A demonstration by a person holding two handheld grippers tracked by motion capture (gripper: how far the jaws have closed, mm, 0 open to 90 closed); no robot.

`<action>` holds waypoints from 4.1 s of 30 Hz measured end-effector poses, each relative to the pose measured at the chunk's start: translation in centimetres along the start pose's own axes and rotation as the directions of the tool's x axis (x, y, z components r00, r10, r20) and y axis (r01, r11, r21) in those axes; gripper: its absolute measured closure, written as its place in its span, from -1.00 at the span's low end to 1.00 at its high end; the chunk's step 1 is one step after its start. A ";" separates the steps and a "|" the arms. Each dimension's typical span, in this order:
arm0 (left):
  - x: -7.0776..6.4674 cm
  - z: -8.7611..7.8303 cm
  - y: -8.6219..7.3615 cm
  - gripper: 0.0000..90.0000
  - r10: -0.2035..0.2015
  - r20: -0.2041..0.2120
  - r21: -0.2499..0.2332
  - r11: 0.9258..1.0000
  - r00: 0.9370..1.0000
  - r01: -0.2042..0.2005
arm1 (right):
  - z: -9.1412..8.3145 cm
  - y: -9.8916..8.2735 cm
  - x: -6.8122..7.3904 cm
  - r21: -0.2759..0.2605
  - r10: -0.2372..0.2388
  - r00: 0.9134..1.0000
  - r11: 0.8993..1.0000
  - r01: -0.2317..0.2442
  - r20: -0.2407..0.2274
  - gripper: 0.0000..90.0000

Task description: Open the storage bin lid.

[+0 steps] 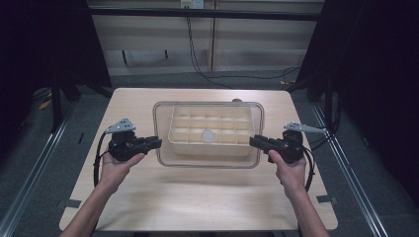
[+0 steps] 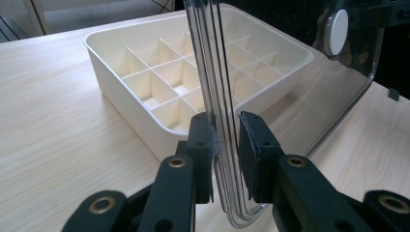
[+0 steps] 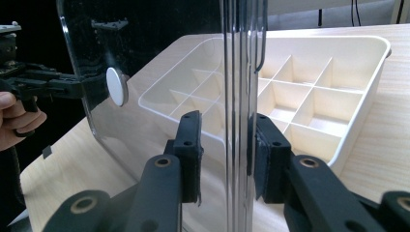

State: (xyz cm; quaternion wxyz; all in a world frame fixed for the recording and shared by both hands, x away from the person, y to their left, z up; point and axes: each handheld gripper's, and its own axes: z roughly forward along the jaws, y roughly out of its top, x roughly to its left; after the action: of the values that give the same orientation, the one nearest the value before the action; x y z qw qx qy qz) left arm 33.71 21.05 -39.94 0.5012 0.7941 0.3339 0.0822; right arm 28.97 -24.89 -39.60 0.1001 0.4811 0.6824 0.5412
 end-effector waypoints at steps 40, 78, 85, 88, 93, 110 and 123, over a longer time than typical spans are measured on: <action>-2.6 -1.2 -4.9 0.68 0.030 0.014 0.088 0.996 0.999 -0.031 | -1.4 -5.3 1.7 0.095 0.012 1.000 0.995 -0.010 -0.022 0.50; -4.5 -1.6 -8.0 0.60 0.038 0.061 0.210 0.976 0.997 -0.050 | -1.3 -9.6 2.6 0.226 0.004 1.000 0.974 -0.001 -0.015 0.41; -4.5 -1.1 -8.1 0.56 0.042 0.083 0.217 0.974 0.996 -0.059 | -1.4 -9.7 2.4 0.228 0.006 1.000 0.974 -0.009 0.014 0.36; -4.4 -1.0 -8.2 0.54 0.039 0.079 0.219 0.974 0.996 -0.056 | -1.1 -9.7 2.4 0.231 -0.004 1.000 0.973 -0.001 0.022 0.33; -4.1 -0.6 -8.4 0.47 0.024 0.069 0.228 0.973 0.997 -0.039 | -0.6 -9.8 2.6 0.251 -0.029 0.999 0.968 0.019 0.036 0.26; -3.5 0.5 -8.6 0.32 0.009 0.068 0.252 0.967 0.998 -0.026 | 0.3 -10.1 2.0 0.299 0.001 1.000 0.954 -0.010 0.031 0.18; -3.4 1.4 -8.9 0.25 0.005 0.051 0.295 0.955 0.999 -0.020 | 1.2 -10.5 1.4 0.334 0.021 0.998 0.942 -0.037 0.051 0.03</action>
State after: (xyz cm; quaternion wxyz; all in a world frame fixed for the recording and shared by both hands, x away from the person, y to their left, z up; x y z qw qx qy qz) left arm 27.77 20.44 -47.50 0.3845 0.8640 0.3249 0.0146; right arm 23.31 -22.54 -48.34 0.0250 0.5135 0.7548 0.4073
